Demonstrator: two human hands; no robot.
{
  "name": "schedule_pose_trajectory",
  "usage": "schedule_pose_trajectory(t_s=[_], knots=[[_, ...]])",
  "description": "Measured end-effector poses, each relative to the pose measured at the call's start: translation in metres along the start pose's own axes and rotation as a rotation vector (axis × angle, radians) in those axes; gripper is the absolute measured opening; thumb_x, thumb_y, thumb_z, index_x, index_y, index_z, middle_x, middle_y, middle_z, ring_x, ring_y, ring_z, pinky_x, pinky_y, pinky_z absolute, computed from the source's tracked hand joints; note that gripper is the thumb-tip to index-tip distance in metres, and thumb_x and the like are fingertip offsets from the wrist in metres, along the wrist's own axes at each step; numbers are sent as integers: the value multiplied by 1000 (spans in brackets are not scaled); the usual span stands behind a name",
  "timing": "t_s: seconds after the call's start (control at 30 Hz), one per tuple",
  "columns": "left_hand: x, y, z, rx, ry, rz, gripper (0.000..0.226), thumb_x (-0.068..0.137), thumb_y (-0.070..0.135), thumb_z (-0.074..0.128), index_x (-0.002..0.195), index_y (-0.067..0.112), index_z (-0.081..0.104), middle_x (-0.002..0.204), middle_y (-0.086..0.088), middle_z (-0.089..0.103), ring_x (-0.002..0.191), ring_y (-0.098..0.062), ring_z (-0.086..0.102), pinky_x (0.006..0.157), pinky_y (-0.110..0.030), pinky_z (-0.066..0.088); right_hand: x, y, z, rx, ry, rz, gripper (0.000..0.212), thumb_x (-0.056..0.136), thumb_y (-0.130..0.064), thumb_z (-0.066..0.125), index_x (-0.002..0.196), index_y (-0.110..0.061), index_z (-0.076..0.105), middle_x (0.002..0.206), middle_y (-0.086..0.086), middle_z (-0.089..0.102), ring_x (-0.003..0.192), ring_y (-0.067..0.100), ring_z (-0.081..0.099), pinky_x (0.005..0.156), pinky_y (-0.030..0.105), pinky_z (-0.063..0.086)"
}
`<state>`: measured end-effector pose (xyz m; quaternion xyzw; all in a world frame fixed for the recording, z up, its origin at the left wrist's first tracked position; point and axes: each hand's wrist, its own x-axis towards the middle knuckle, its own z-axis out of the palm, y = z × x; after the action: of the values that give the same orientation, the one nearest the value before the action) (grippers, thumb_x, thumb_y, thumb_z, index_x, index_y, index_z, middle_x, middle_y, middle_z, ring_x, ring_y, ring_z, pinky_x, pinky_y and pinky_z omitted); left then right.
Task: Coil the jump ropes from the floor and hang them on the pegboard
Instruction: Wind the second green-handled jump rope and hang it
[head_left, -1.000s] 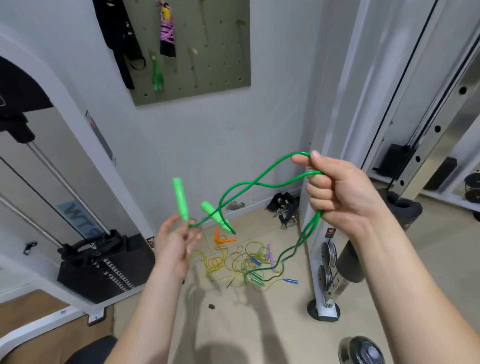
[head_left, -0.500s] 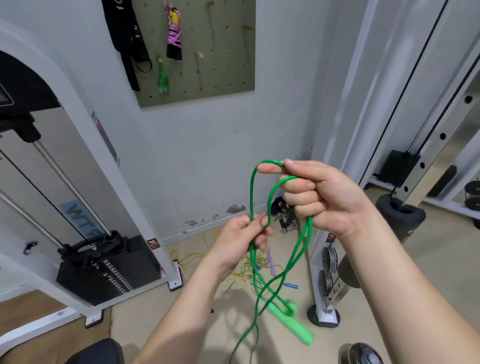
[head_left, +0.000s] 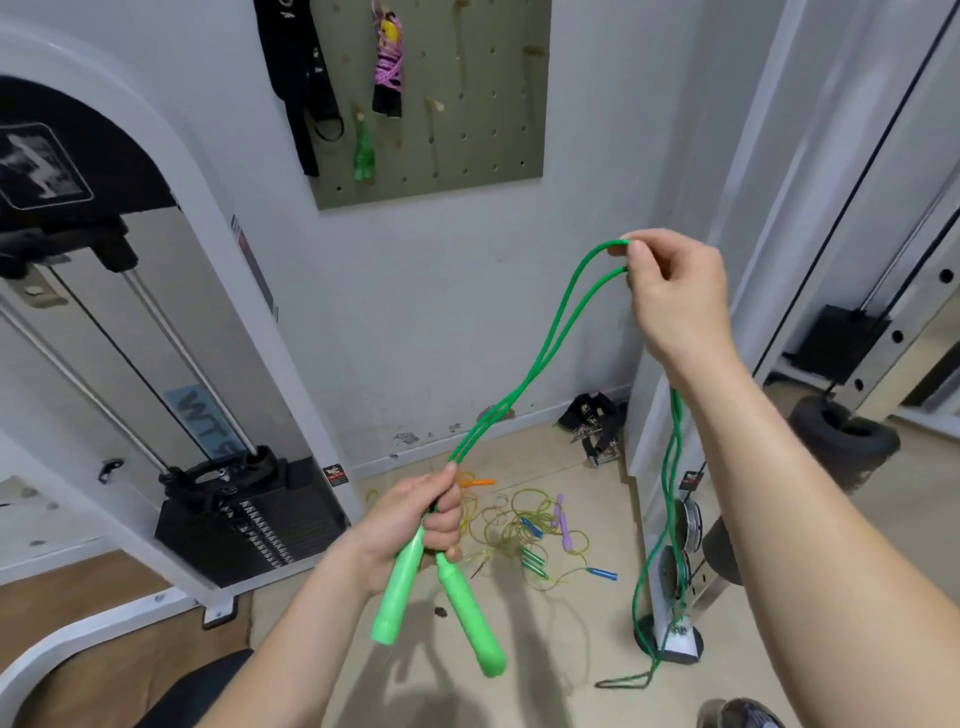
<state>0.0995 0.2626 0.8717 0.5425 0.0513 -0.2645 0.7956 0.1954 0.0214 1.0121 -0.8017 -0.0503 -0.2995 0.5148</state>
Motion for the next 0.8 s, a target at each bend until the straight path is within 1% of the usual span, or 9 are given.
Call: schedule_pose_trajectory(t_s=[0.07,0.13,0.23,0.3,0.37,0.47,0.57,0.7,0.8], knots=[[-13,9,5,-198,-246,-61,44,91,48,53,62,18,40,51,4,24,42,-8,24,40,-18,33,4,1,15,-77,-11,-49,25,91,-29,46,96,-25,70,77,-14,63,85,21,62,81,39,50],[-22,17,13,-304,-429,-30,40,91,45,56,66,17,45,54,3,26,44,-8,24,35,-15,30,5,0,26,-300,-131,-48,29,94,-33,47,118,-31,63,111,-4,64,115,28,51,96,47,42],[-27,36,27,-485,-514,102,33,95,39,53,74,13,51,58,1,29,48,-9,26,37,-15,34,-6,0,30,-535,-367,42,48,95,-40,50,141,-34,39,141,4,40,129,26,34,102,47,33],[-26,49,35,-577,-377,169,30,92,36,56,74,13,54,55,2,34,45,-7,29,37,-13,34,-26,-4,26,-346,-504,125,37,96,-43,50,127,-23,54,121,9,59,108,24,55,97,40,43],[-17,55,41,-615,-168,204,28,90,36,51,73,15,51,52,4,34,41,-6,32,38,-11,36,-57,-10,19,35,-769,444,45,96,-54,43,109,-16,64,95,8,69,82,18,64,82,33,48],[6,48,43,-671,54,212,25,94,32,44,77,15,46,52,3,32,40,-7,34,48,-14,38,-109,-7,17,323,-1145,764,59,85,-64,41,110,-16,65,99,8,72,80,18,66,68,34,55],[20,36,40,-647,138,199,24,97,30,43,80,15,47,54,3,34,41,-9,36,43,-17,40,-139,7,26,514,-1161,878,57,85,-55,54,116,-8,63,100,11,70,85,23,66,84,50,53],[16,34,40,-500,234,258,25,101,28,41,86,10,52,58,-1,47,47,-14,46,47,-23,48,-145,11,30,672,-1102,903,38,97,-32,51,118,-2,61,97,19,70,78,27,68,62,28,55],[11,32,36,-191,373,304,35,100,32,43,90,5,64,73,-9,65,65,-19,57,67,-32,52,-148,9,40,579,-955,825,29,98,-19,52,114,4,62,84,16,67,65,20,65,49,20,48]])
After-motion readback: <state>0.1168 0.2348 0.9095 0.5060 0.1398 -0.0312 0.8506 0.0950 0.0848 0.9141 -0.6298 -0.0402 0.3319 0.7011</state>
